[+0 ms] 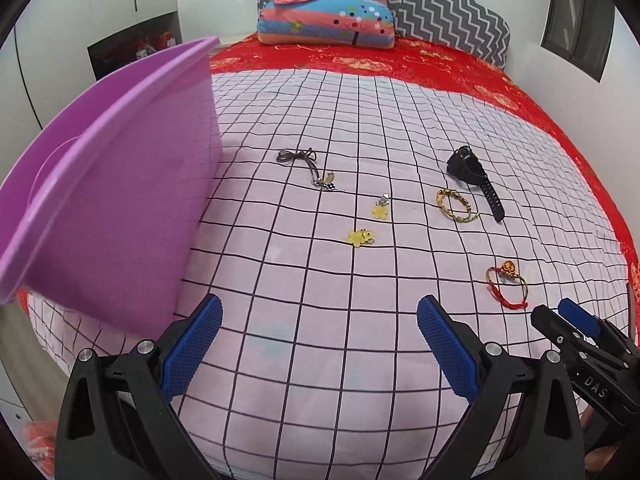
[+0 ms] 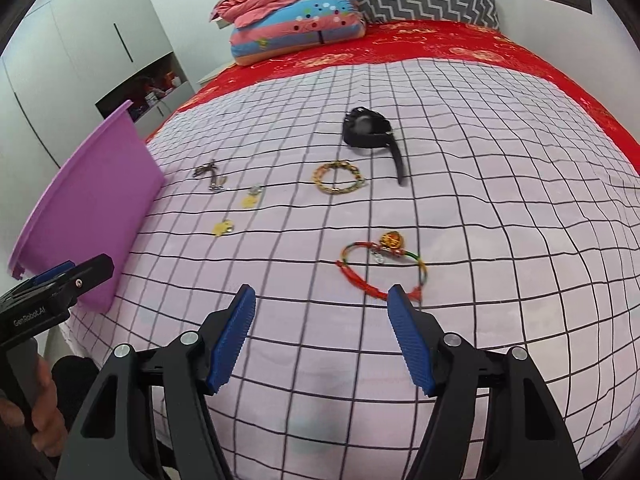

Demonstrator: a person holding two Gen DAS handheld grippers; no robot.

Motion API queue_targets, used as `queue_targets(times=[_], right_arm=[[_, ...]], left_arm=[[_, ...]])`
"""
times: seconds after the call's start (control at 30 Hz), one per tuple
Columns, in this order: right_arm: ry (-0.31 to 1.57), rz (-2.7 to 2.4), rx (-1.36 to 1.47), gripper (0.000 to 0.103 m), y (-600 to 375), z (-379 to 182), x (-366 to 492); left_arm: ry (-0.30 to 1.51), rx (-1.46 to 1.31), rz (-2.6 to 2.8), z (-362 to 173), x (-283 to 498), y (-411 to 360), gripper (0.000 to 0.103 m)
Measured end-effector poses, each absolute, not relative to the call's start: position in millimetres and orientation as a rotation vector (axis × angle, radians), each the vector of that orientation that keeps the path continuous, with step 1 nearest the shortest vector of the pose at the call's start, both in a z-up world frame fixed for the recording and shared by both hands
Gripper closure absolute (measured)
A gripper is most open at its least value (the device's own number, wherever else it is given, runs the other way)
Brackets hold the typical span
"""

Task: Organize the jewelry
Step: 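Withdraw both tools from the tub back over the remaining jewelry, then grasp the yellow flower charm with the left tool while the right tool grasps the red string bracelet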

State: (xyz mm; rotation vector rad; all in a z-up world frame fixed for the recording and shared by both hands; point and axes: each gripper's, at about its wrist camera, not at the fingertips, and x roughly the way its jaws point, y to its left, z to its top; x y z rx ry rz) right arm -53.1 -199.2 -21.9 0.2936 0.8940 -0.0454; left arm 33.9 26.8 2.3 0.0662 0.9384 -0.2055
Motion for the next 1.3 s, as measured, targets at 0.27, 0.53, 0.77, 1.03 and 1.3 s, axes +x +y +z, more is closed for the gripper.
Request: queue_targets(times=[0.27,0.53,0.77,1.03,1.3], right_arm=[[0.923,-0.102,0.278,0.037,-221,-49,-36],[0.964,-0.163,0.243,0.037,-241,-76,-11],[0.948,-0.206,0.186,0.037,-251,-86,-1],[0.936,-0.208,0.148,0.038,-251,-94,6],[0.92,-0.206,0.131,0.038,-249,-98,7]], left_arm=[[0.981,0.112,-0.211,-33,64,5,0.007],[0.993,0.126,-0.22,-58,93,-13,0.007],[1.011,0.134,-0.215,-77,115,-26,0.007],[1.024,0.14,-0.192,-92,127,-29,0.007],[1.016,0.138,-0.185,-101,137,-31,0.007]])
